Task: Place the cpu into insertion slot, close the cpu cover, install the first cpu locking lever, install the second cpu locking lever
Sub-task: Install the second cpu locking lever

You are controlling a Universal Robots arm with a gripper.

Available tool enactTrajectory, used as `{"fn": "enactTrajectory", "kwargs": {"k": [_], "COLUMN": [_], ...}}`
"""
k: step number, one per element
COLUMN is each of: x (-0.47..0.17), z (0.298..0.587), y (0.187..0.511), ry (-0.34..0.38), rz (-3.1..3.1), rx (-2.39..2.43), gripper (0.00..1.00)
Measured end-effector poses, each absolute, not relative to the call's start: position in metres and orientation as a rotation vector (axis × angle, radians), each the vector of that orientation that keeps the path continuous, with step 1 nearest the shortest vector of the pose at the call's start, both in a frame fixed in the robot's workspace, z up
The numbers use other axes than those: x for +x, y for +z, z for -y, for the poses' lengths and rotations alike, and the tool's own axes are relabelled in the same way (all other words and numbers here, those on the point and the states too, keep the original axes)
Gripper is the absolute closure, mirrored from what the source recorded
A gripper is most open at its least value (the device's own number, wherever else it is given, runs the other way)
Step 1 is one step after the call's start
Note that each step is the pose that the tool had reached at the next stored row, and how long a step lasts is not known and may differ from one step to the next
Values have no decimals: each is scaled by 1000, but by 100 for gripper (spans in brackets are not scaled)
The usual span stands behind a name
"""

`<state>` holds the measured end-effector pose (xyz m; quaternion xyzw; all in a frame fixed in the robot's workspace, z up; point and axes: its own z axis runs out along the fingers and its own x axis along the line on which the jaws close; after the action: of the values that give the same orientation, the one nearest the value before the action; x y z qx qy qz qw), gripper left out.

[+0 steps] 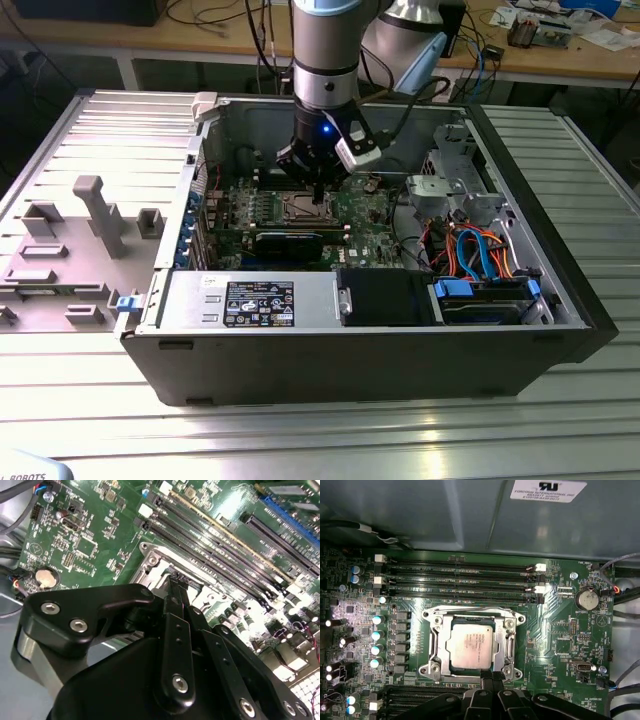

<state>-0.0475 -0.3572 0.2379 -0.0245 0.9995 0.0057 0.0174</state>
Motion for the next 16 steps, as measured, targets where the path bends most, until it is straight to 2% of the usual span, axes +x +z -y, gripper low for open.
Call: {"fn": "enactTrajectory", "kwargs": {"k": [1,2,3,16], "x": [-48,-49,-54,-54], "z": [363,382,383,383], "y": [238,236,235,235], "ry": [23,34,56,57], "rz": [-3152,-3157,-3157,-3158], "rx": [-77,-77,-77,-77], "gripper": [89,89,89,89]}}
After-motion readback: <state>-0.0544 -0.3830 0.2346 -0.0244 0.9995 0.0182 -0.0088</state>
